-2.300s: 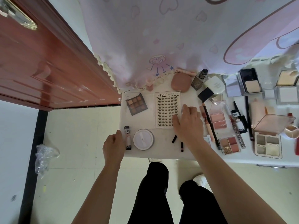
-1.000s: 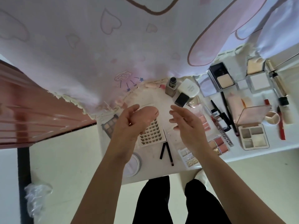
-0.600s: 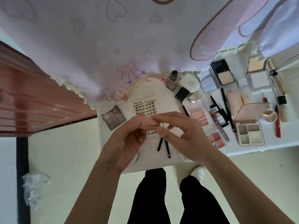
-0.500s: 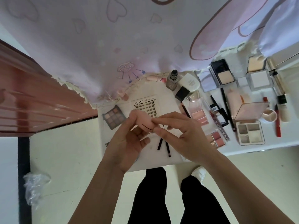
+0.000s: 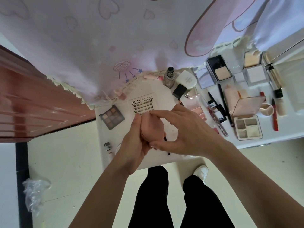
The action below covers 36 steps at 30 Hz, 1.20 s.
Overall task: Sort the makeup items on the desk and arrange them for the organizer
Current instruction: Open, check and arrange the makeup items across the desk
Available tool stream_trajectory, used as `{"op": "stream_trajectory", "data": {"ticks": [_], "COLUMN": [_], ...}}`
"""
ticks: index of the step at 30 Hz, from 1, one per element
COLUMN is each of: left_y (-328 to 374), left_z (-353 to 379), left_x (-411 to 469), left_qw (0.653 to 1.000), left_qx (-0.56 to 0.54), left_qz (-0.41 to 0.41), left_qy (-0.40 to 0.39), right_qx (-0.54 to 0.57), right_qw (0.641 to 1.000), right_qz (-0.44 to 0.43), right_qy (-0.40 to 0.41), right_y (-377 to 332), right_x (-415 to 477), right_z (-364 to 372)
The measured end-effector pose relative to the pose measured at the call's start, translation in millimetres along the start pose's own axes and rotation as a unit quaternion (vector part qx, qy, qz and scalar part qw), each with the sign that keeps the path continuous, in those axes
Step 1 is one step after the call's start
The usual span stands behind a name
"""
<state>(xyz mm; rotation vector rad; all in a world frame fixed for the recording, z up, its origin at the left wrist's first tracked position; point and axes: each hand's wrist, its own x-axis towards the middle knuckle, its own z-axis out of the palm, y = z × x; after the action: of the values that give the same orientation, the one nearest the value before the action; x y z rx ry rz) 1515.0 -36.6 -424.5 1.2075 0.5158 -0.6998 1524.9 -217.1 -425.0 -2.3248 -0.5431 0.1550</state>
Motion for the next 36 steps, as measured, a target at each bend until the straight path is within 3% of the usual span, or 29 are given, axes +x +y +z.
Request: {"op": "stream_trajectory", "data": {"ticks": [6, 12, 19, 28, 36], "left_y": [-2, 1, -5, -4, -4], "left_z": [2, 3, 2, -1, -1], "left_x": [-1, 2, 4, 7, 8], "left_qw": [0.999, 0.999, 0.999, 0.997, 0.996], "left_qx": [-0.040, -0.029, 0.045, 0.078, 0.085], "left_qz": [-0.019, -0.003, 0.014, 0.006, 0.001], "left_qy": [0.001, 0.022, 0.022, 0.000, -0.004], "right_qx": [0.040, 0.008, -0.013, -0.046, -0.060], "right_qw": [0.997, 1.000, 0.999, 0.997, 0.997], "right_qz": [0.007, 0.005, 0.029, 0.057, 0.027], "right_qy": [0.060, -0.013, 0.008, -0.040, -0.035], "right_y": [6, -3, -4, -17, -19], "right_x": [2, 4, 10, 9, 11], "right_z": [1, 1, -2, 0, 3]}}
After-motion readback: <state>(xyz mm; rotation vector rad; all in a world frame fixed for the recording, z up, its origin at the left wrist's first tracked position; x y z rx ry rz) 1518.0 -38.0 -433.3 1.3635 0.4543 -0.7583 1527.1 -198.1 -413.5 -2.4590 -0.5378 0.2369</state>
